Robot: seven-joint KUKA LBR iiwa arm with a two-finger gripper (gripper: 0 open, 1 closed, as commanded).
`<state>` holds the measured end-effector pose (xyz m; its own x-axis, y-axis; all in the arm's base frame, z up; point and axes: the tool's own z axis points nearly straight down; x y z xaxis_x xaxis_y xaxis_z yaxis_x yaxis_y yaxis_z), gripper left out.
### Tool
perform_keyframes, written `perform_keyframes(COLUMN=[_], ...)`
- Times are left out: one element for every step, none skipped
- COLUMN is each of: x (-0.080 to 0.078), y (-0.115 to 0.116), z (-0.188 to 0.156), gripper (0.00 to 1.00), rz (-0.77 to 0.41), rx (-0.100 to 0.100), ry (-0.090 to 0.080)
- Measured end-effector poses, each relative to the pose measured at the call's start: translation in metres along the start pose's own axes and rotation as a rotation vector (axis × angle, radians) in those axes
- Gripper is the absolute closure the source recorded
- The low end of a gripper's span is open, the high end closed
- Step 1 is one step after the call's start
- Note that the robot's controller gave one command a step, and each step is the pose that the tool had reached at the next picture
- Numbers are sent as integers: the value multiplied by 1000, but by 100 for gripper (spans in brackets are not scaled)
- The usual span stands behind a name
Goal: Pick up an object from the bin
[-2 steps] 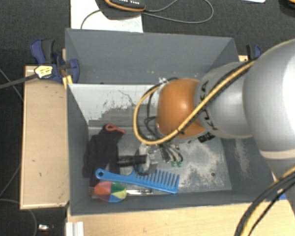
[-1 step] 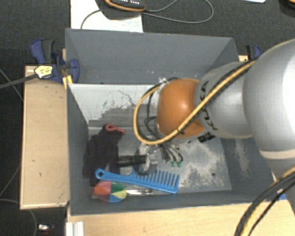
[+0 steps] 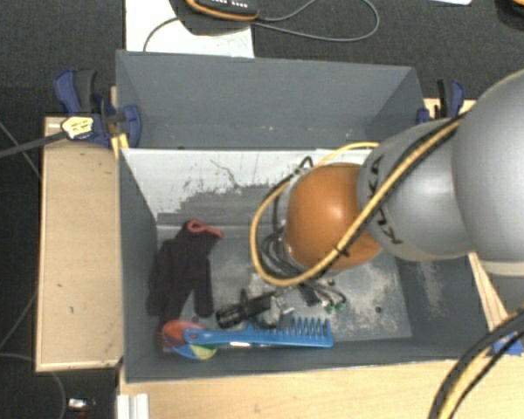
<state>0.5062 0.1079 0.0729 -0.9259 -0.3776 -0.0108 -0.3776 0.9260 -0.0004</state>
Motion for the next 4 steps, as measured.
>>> perform_keyframes(x=[-12, -5, -6, -4], y=[-4, -1, 8, 10], z=[-29, -33, -16, -13], gripper=[100, 100, 100, 100], rz=[117, 218, -11, 89], rx=[0, 0, 0, 0], ry=[3, 6, 5, 7])
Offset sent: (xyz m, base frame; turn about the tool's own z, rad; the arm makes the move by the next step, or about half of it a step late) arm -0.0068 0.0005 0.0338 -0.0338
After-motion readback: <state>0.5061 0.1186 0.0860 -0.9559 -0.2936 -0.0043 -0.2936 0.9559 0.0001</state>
